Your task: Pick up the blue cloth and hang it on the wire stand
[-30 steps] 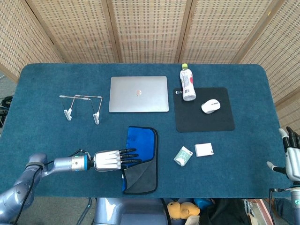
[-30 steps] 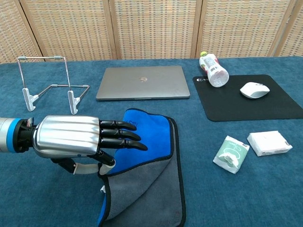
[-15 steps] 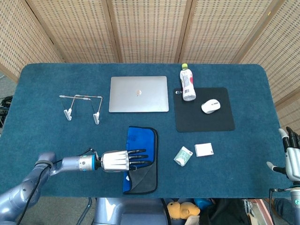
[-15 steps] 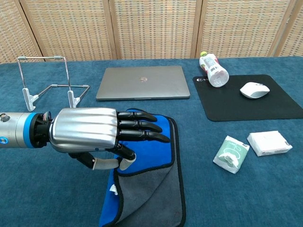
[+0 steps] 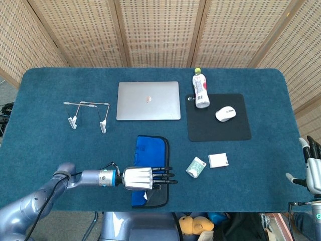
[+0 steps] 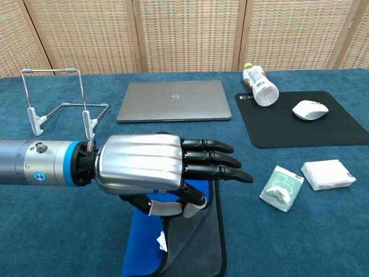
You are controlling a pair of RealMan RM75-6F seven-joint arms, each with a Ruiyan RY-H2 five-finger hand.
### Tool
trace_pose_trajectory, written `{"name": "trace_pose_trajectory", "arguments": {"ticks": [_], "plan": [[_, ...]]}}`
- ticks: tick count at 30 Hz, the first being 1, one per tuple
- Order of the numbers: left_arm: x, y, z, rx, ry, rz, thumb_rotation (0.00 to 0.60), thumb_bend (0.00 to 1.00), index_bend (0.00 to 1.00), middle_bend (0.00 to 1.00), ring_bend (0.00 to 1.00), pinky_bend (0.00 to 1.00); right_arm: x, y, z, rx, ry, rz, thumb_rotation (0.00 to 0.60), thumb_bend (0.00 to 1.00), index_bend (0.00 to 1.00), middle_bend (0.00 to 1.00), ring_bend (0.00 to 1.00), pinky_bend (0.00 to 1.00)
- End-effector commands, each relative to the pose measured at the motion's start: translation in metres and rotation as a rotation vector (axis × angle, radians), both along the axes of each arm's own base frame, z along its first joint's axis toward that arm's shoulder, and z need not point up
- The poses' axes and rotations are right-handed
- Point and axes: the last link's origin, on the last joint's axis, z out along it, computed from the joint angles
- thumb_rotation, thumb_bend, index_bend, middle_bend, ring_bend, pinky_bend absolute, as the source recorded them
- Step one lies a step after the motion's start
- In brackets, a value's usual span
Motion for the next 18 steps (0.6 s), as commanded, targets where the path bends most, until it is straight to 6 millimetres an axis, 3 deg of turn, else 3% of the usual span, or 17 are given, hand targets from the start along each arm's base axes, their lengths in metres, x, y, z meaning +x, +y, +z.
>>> {"name": "trace_pose_trajectory", "arguments": {"ticks": [1, 14, 16, 18], "plan": [[0.012, -0.003, -0.009, -0.006, -0.003, -0.019, 0.600, 0.53, 0.63, 0.00, 0.00, 0.00, 0.000, 0.000, 0.000, 0.000, -0.001, 0.000, 0.600, 0.00, 0.00, 0.00, 0.00, 0.00], [0.041, -0.017, -0.033, -0.027, -0.003, -0.096, 0.600, 0.52, 0.61, 0.00, 0.00, 0.00, -0.003, -0.002, 0.002, -0.001, -0.009, -0.016, 0.600, 0.00, 0.00, 0.00, 0.00, 0.00], [0.041, -0.017, -0.035, -0.019, 0.007, -0.111, 0.600, 0.51, 0.54, 0.00, 0.00, 0.00, -0.004, -0.002, 0.002, 0.001, -0.010, -0.017, 0.600, 0.00, 0.00, 0.00, 0.00, 0.00], [0.041, -0.017, -0.037, -0.010, 0.016, -0.124, 0.600, 0.50, 0.32, 0.00, 0.00, 0.00, -0.004, -0.002, 0.002, 0.003, -0.010, -0.019, 0.600, 0.00, 0.00, 0.00, 0.00, 0.00]]}}
